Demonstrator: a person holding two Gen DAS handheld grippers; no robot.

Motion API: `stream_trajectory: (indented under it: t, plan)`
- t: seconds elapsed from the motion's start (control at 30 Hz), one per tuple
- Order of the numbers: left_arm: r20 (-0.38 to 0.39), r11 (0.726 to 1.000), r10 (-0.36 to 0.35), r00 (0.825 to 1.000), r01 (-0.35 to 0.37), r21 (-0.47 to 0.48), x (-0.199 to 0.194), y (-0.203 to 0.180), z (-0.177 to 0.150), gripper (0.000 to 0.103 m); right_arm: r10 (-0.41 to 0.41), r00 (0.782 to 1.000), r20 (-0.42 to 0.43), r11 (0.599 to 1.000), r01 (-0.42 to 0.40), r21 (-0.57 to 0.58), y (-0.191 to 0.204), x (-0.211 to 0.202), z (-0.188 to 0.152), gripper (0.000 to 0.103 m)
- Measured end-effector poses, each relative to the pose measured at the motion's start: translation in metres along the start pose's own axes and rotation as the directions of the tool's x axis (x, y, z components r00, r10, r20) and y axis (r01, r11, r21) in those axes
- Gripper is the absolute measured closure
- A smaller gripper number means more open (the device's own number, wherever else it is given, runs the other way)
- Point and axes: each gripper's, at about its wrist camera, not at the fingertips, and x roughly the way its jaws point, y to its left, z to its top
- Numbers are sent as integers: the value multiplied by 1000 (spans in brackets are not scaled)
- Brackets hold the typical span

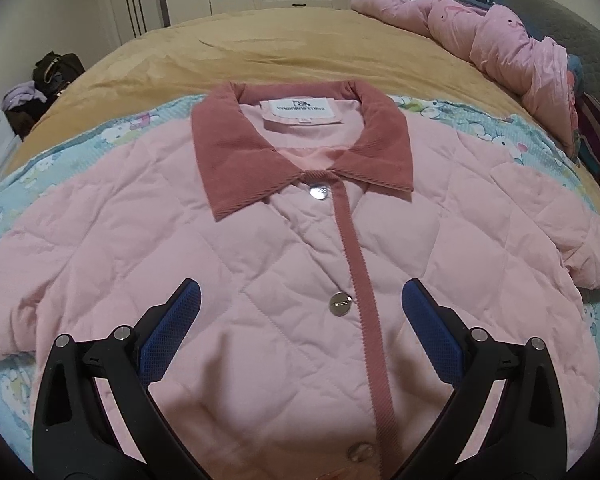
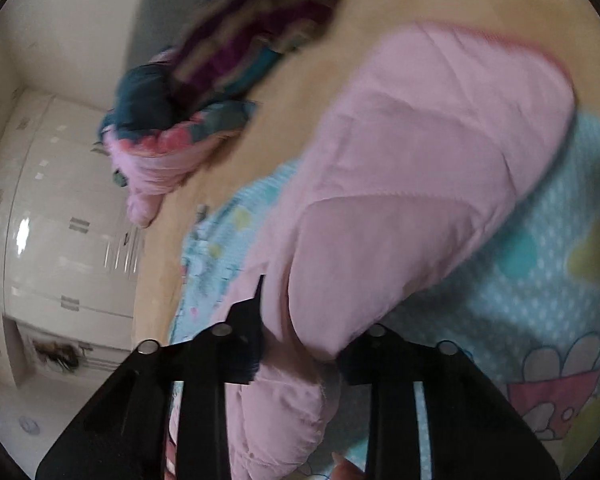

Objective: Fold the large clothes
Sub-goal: 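Lift the sleeve and fold it across the jacket front, open right tool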

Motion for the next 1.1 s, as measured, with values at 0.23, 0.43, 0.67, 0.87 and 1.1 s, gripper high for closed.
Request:
stream_trajectory:
  t: [0.23, 0.43, 0.67, 0.87, 1.1]
  plan:
    - [33, 999, -18, 999, 19, -30, -24, 19, 5, 9, 81, 997, 15, 974, -76, -214, 84, -29, -9, 84]
    - [64, 999, -25, 998, 26, -26, -46, 42, 6, 9, 136, 991, -16, 871, -127, -475, 176, -45, -59, 86]
    - [87, 997, -9, 996, 16, -78, -63, 84, 0, 9, 167, 983, -79, 567, -161, -808, 272, -50, -179, 86]
    - [77, 995, -5, 997, 13, -100, -65, 108, -13, 9, 78, 977, -200, 220, -213, -952, 298, -28, -313, 86]
    - [46, 993, -2, 999, 8, -120, -57, 128, -31, 9, -128, 931, -341, 124, -326, -937, 259, 13, -425, 86]
